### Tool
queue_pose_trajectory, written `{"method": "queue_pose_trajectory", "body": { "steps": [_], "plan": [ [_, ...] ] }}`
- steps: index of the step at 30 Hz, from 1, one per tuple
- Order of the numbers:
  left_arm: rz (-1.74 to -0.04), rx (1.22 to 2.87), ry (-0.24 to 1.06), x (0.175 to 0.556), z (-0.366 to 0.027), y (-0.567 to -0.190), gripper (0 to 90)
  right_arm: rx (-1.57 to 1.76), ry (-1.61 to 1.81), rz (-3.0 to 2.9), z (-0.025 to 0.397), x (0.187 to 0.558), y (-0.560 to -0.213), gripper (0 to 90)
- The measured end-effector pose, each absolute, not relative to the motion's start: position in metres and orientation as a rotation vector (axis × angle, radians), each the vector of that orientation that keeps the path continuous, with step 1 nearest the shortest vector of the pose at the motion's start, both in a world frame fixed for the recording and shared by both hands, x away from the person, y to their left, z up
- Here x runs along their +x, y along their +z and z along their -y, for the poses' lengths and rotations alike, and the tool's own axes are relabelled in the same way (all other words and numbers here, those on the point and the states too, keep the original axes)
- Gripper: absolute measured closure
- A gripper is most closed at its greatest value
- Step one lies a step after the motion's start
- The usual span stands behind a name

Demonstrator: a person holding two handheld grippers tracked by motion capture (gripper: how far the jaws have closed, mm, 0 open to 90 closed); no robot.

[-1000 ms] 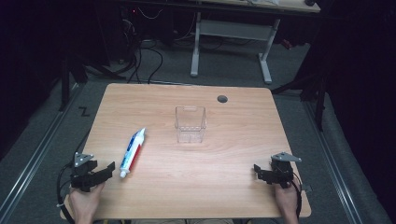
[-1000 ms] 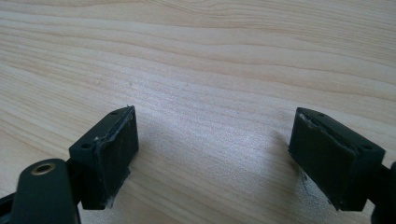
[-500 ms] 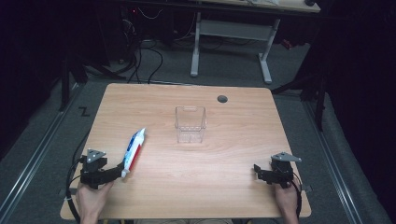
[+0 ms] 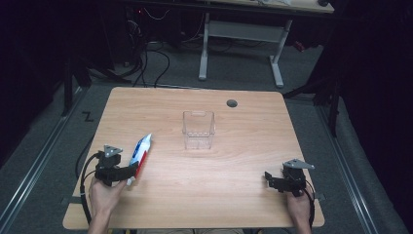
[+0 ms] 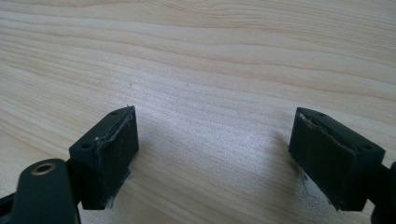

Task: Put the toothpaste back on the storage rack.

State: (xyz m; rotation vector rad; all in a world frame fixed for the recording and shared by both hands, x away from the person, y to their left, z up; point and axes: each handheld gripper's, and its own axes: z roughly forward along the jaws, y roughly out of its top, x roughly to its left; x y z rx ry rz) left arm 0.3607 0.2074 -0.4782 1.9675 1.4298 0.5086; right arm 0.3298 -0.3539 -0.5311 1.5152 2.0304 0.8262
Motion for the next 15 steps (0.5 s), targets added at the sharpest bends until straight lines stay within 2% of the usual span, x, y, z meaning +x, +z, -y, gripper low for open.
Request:
{"method": "queue_pose_trajectory", "body": {
  "steps": [10, 15],
  "plan": [
    [-1.433, 2.007, 0.521, 0.383, -0.203, -0.473, 32.2, 1.515, 0.826, -2.031, 0.354, 0.330, -0.531, 15.7],
    [-1.403, 2.029, 0.544, 0.390, -0.200, -0.470, 39.0, 1.515, 0.826, -2.031, 0.354, 0.330, -0.531, 15.7]
  ]
}}
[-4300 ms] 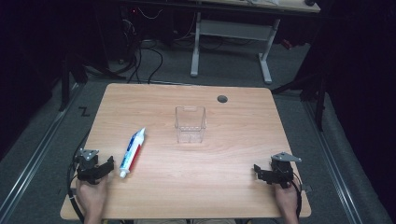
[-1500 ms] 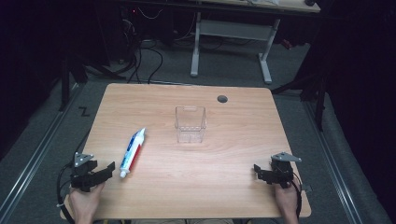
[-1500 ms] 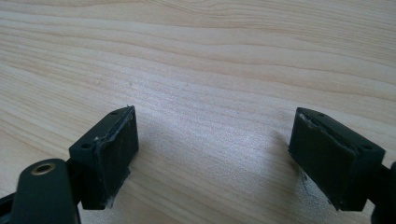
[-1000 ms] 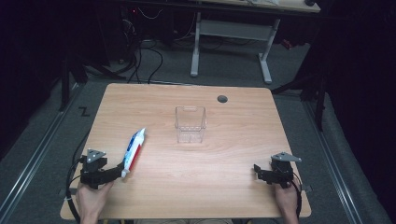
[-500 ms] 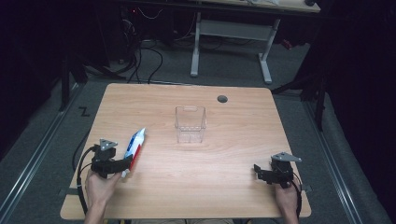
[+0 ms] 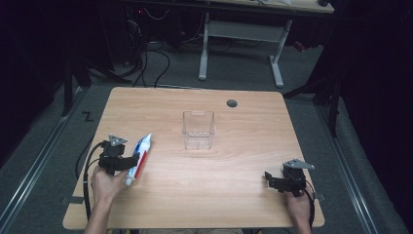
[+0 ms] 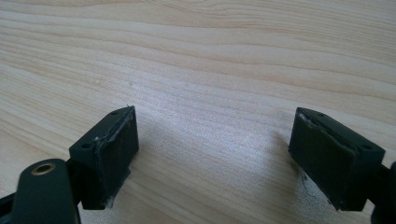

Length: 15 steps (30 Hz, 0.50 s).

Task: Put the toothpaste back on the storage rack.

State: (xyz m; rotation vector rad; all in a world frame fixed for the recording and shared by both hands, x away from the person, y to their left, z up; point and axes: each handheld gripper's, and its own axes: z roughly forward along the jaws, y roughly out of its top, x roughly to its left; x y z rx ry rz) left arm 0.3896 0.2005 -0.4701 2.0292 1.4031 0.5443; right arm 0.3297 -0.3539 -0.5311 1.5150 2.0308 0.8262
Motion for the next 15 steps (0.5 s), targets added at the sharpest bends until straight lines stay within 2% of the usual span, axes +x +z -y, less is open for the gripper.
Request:
{"method": "queue_pose_trajectory", "body": {
  "steps": [15],
  "plan": [
    [-1.437, 2.064, 0.504, 0.431, -0.186, -0.472, 38.0, 1.515, 0.826, -2.031, 0.354, 0.330, -0.531, 15.7]
  ]
}}
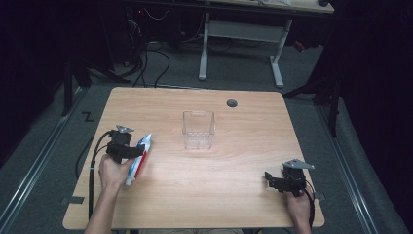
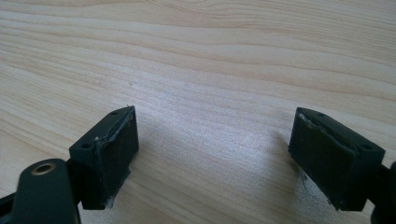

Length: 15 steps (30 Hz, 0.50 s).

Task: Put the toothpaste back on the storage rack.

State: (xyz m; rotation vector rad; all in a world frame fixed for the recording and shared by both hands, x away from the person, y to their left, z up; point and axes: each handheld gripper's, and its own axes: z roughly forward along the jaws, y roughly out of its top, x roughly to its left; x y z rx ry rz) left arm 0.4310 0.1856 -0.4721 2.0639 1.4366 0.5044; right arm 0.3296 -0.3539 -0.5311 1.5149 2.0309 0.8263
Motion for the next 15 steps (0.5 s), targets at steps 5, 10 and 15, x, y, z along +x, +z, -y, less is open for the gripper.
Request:
{"method": "queue_pose_trajectory", "body": {
  "steps": [5, 10, 15],
  "plan": [
    [-1.481, 2.055, 0.464, 0.444, -0.184, -0.480, 36.9, 1.514, 0.826, -2.032, 0.354, 0.330, -0.531, 15.7],
    [-1.508, 2.059, 0.451, 0.450, -0.185, -0.486, 36.8, 1.513, 0.826, -2.033, 0.354, 0.330, -0.531, 15.7],
    [-1.528, 2.064, 0.436, 0.455, -0.185, -0.492, 37.8, 1.513, 0.826, -2.033, 0.354, 0.330, -0.531, 15.7]
  ]
}}
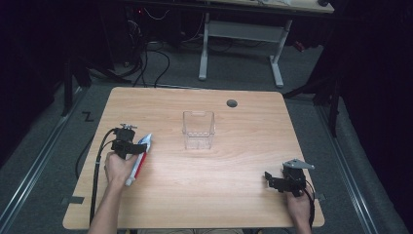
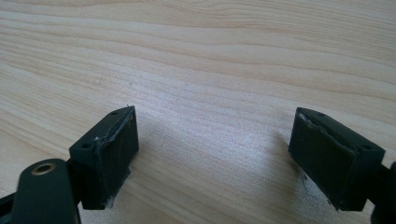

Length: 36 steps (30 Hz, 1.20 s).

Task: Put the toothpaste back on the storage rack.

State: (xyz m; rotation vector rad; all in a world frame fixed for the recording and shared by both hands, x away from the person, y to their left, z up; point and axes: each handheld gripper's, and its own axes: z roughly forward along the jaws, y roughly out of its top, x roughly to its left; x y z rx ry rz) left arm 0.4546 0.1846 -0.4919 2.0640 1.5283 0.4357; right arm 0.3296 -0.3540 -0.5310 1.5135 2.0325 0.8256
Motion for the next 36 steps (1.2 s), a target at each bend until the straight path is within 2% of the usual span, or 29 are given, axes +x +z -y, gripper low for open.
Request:
{"method": "queue_pose_trajectory", "body": {
  "steps": [18, 31, 36],
  "plan": [
    [-1.525, 2.096, 0.369, 0.462, -0.172, -0.505, 42.7, 1.513, 0.826, -2.032, 0.354, 0.330, -0.531, 15.7],
    [-1.528, 2.237, 0.434, 0.467, -0.154, -0.506, 49.7, 1.513, 0.826, -2.032, 0.354, 0.330, -0.531, 15.7],
    [-1.557, 2.230, 0.409, 0.470, -0.154, -0.505, 51.7, 1.514, 0.826, -2.032, 0.354, 0.330, -0.531, 15.7]
  ]
}}
